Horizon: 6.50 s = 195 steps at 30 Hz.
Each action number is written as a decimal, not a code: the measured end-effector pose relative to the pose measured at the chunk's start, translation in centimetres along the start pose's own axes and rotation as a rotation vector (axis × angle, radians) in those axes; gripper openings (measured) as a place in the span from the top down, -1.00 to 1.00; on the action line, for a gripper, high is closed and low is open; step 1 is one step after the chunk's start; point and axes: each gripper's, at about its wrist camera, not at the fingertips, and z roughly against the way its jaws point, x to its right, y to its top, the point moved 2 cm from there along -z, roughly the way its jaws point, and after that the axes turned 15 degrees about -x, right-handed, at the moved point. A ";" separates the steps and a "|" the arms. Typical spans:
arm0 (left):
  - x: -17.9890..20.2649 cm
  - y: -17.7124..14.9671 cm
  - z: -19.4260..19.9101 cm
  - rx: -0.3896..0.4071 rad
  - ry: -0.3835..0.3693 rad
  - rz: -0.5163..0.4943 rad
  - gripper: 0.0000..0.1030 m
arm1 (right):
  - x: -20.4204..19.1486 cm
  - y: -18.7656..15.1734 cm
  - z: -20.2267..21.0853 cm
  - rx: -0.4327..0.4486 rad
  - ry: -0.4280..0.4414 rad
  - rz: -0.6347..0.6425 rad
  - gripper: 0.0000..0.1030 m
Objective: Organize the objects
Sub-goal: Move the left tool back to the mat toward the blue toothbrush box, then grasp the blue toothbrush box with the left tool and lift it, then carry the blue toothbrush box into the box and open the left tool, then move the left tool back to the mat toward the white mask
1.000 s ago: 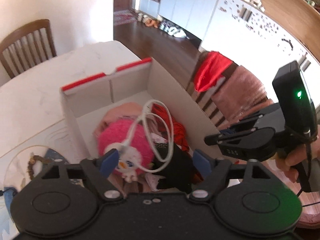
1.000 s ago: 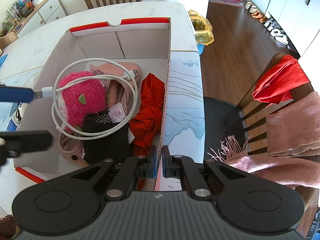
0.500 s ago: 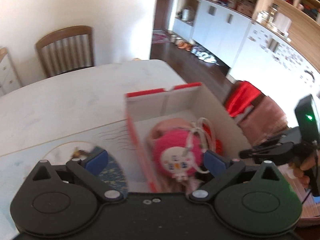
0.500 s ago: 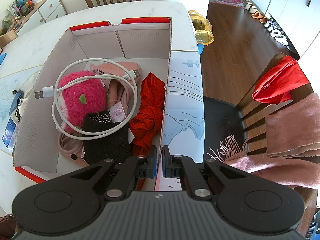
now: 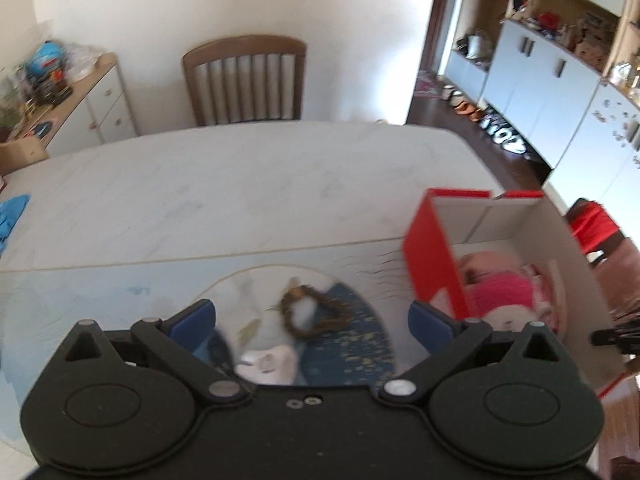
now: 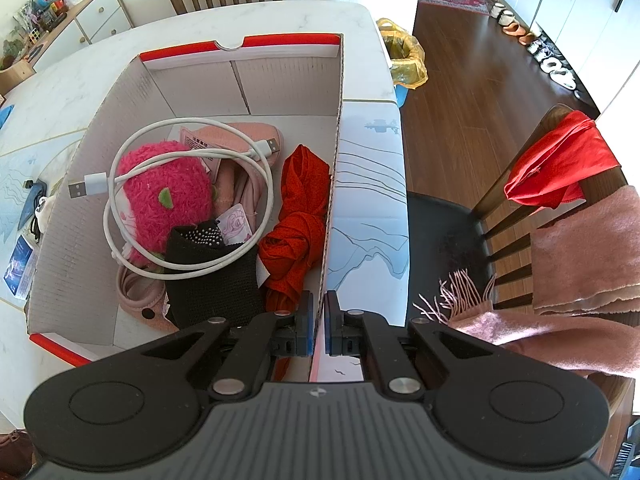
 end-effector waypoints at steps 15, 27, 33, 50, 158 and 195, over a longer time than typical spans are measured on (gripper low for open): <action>-2.6 -4.6 -6.6 -0.155 0.033 -0.024 -0.96 | 0.1 -0.1 0.0 -0.001 -0.002 -0.002 0.92; -3.8 -9.0 -9.6 -0.259 0.020 -0.001 -0.75 | 0.0 -0.3 0.0 -0.002 -0.011 0.003 0.92; -4.1 -10.0 -10.2 -0.282 0.014 0.018 -0.49 | 0.0 -0.2 0.0 -0.003 -0.016 0.007 0.92; -2.5 -9.5 -7.0 -0.245 0.044 0.011 0.05 | -0.1 -0.2 -0.1 -0.003 -0.016 0.007 0.92; 10.9 4.4 3.1 0.039 -0.094 -0.291 -0.73 | 0.1 -0.3 0.1 -0.005 0.019 -0.019 0.92; -1.9 -2.9 -11.4 -0.156 0.024 -0.013 -0.80 | 0.1 -0.2 0.2 -0.015 0.009 -0.012 0.92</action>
